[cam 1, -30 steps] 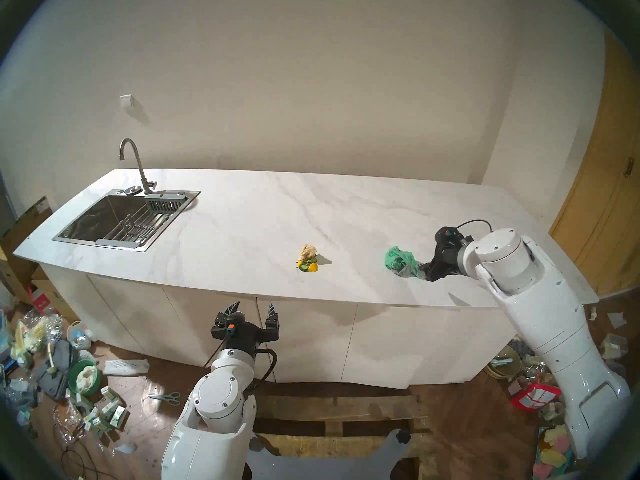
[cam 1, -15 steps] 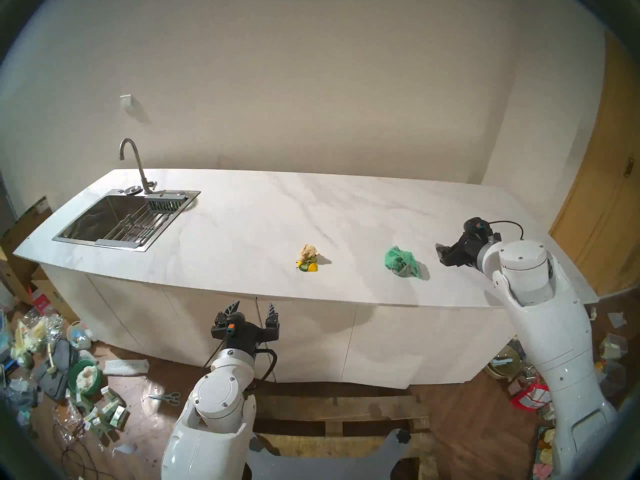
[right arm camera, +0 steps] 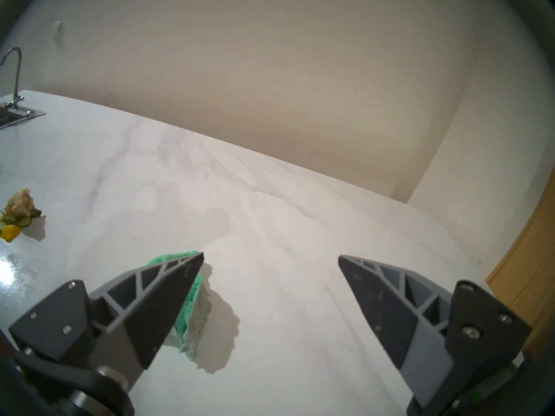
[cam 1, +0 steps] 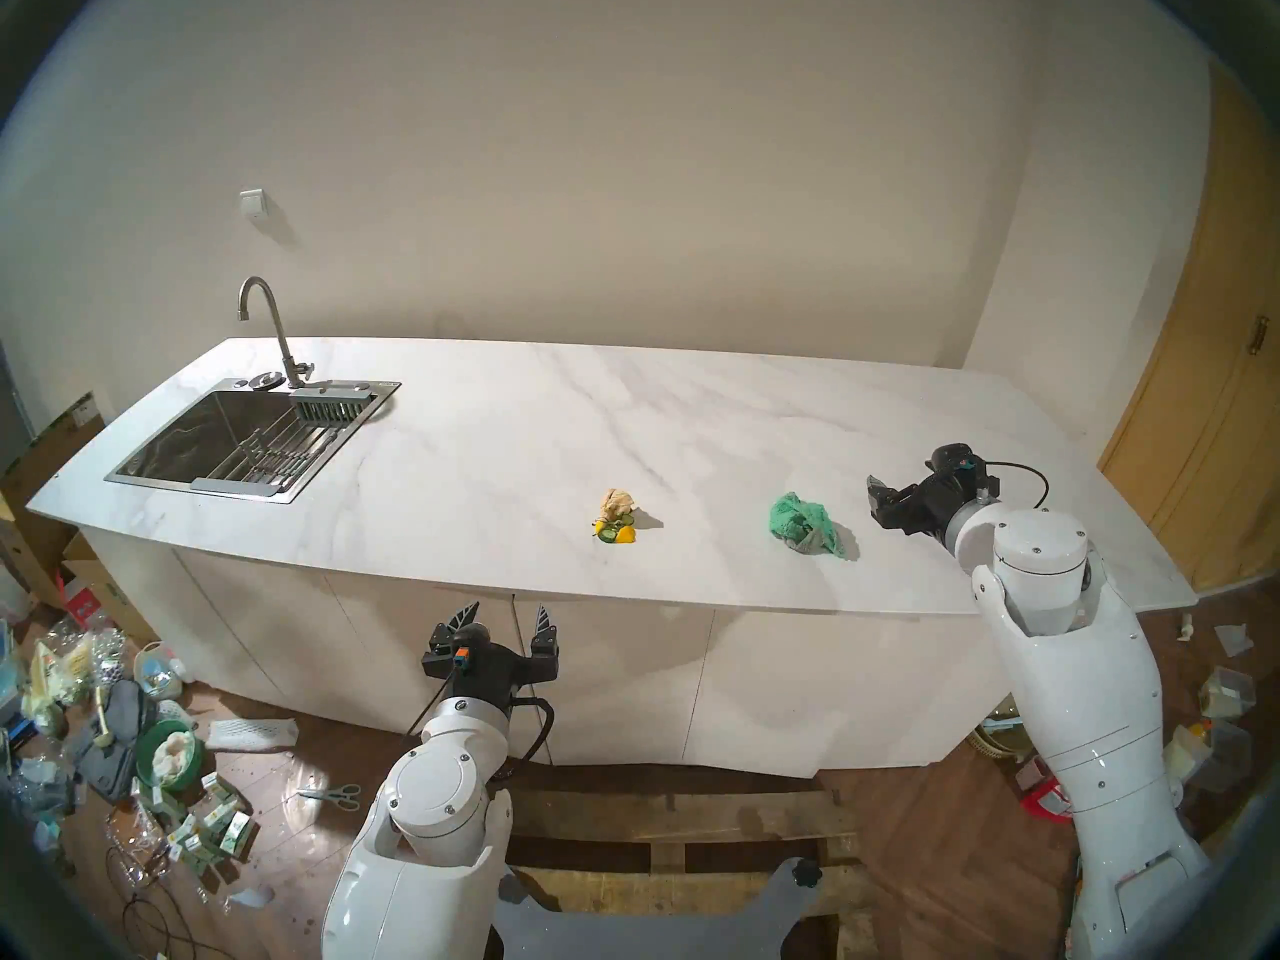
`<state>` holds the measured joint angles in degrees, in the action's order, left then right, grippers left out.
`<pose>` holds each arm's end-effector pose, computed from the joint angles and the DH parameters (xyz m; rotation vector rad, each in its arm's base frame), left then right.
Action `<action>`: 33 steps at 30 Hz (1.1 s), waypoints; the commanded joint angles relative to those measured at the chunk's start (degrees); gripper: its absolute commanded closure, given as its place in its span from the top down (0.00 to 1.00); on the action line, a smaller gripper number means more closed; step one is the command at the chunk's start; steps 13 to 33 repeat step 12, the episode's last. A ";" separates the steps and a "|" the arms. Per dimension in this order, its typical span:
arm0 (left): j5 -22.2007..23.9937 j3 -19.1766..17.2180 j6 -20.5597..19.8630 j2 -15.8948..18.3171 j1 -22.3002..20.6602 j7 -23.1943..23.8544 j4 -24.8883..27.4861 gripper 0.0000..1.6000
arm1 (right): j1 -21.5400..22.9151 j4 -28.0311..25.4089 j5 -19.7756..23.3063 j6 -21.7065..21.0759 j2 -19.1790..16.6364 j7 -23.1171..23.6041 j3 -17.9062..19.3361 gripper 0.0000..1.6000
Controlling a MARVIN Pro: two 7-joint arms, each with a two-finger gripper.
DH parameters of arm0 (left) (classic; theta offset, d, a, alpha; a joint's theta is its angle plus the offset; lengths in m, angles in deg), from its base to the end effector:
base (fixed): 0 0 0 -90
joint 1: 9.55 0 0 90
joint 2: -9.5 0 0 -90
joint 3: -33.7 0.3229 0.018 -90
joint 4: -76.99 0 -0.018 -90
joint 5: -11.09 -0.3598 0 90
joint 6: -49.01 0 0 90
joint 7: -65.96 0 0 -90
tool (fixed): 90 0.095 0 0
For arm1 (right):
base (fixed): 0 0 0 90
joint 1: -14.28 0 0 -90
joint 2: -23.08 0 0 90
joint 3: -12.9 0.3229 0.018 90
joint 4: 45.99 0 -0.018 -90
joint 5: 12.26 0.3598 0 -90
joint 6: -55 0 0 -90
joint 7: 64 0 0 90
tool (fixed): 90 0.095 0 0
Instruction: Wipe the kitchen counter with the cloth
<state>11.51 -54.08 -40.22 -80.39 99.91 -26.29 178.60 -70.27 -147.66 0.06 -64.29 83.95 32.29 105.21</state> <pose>0.3574 -0.0139 -0.3891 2.3486 0.0173 2.0740 0.4861 -0.1415 -0.2115 2.3147 0.3518 1.8450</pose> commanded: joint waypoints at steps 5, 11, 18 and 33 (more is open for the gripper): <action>0.16 0.14 0.27 0.12 -0.23 0.38 1.71 1.00 | 0.76 -0.49 1.40 2.48 0.69 0.88 1.18 1.00; 0.16 0.14 0.27 0.12 -0.23 0.38 1.71 1.00 | 0.76 -0.45 1.43 2.57 0.70 0.95 1.21 1.00; 0.16 0.14 0.27 0.12 -0.23 0.38 1.71 1.00 | 0.76 -0.45 1.43 2.57 0.70 0.95 1.21 1.00; 0.16 0.14 0.27 0.12 -0.23 0.38 1.71 1.00 | 0.76 -0.45 1.43 2.57 0.70 0.95 1.21 1.00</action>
